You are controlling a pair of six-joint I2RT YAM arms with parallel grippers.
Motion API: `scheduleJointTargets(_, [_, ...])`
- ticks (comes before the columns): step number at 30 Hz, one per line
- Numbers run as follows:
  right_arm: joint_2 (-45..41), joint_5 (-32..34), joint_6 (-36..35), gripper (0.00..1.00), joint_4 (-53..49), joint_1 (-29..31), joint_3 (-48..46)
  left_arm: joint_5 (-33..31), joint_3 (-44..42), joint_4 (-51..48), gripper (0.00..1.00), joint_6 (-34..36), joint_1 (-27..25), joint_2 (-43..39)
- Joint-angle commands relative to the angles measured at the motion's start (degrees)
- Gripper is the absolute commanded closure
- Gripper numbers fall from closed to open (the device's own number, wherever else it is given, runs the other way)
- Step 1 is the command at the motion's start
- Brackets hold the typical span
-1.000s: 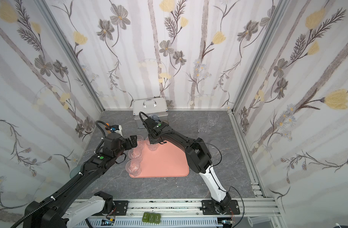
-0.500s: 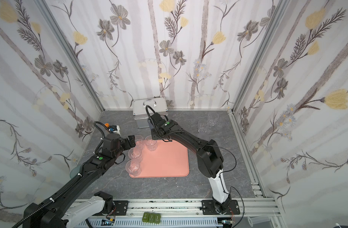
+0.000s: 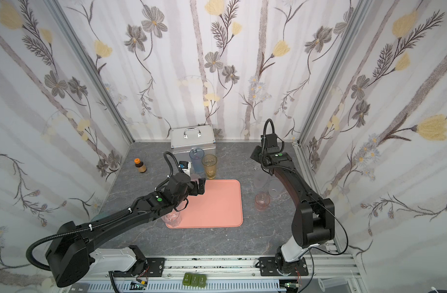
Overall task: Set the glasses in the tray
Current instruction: 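Move the right gripper to the corner cups while the left reaches over the tray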
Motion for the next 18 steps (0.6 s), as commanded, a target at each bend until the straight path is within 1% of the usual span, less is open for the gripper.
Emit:
scheduleJointTargets(1, [3.5, -0.3, 1.4, 0.49, 4.1, -3.6, -0.1, 5.4, -0.5, 6.2, 0.0, 0.0, -0.3, 2.0])
scheduleJointTargets(3, [6.9, -0.9, 1.1, 0.49, 4.2, -4.9, 0.3, 7.2, -0.7, 6.5, 0.0, -0.3, -0.4, 3.3])
scheduleJointTargets(8, [12.8, 0.8, 0.2, 0.52, 5.5, -5.3, 0.5, 6.1, -1.4, 6.8, 0.0, -0.4, -0.5, 4.6])
scheduleJointTargets(13, [16.7, 0.4, -0.3, 0.6, 7.3, -6.0, 2.2, 5.7, -1.0, 6.9, 0.0, 0.3, -0.5, 4.8])
scheduleJointTargets(14, [17.2, 0.3, -0.3, 0.63, 7.6, -6.1, 2.6, 5.7, -1.1, 6.9, 0.0, 0.5, -0.5, 4.9])
scheduleJointTargets(18, [18.2, -0.1, -0.5, 0.79, 7.8, -6.3, 3.3, 5.3, -1.0, 6.9, 0.0, 0.2, -0.5, 5.3])
